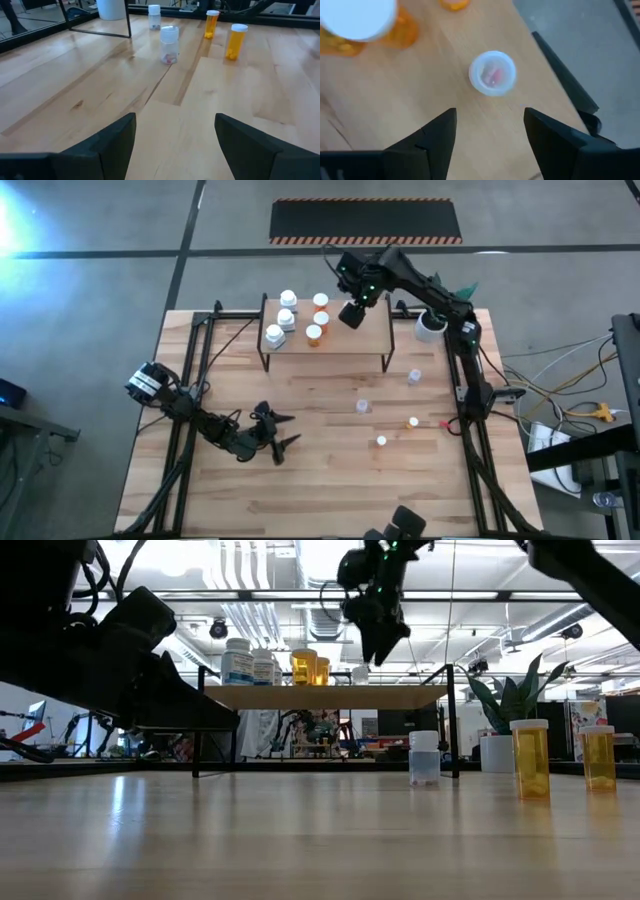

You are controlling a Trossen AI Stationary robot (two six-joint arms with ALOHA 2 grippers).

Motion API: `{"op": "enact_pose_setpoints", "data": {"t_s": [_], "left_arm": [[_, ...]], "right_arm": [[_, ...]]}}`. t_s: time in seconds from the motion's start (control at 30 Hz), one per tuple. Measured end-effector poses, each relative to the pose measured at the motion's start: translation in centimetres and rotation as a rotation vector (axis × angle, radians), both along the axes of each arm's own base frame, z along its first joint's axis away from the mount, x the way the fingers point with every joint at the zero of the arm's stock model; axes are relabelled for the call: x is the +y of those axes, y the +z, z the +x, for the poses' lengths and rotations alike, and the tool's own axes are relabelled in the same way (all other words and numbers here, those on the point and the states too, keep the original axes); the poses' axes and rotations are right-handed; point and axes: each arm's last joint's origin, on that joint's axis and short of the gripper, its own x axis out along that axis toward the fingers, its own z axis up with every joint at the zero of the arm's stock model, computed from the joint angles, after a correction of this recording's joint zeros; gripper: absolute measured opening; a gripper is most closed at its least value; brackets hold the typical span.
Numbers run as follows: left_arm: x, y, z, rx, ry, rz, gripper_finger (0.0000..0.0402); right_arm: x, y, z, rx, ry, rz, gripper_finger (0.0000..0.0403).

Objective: Pick and place medicine bottles onto shelf by color
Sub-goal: Put the left transparent pill bottle on the shelf aligned with the other transparent pill bottle

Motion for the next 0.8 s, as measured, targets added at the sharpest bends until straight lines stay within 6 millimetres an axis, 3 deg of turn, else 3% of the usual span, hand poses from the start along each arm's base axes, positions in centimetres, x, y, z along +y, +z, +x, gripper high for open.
{"op": "enact_pose_setpoints", "data": {"t_s": [0.17,0.4,0.57,0.8], "left_arm": [[-0.1,0.5,0.0,-0.013,-0.031,-0.022,0.0254],[-0.4,2.1,-0.2,-0.089,-0.092,-0.212,0.0254],[-1.3,3.0,-0.8,-0.118,-0.157,-0.283,0.0254],[-1.7,4.1,-1.3,-0.153,-0.189,-0.279,0.0254]], "right_arm": [[1.8,2.7,-1.3,-0.055,0.018,-0.040,0.0224],[8.8,4.6,-3.1,-0.109,0.074,-0.163,0.0218],[15.2,3.3,-5.3,-0.235,0.127,-0.200,0.0212],[23.1,-1.8,-8.4,-0.443,0.273,-0.147,0.0211]]}}
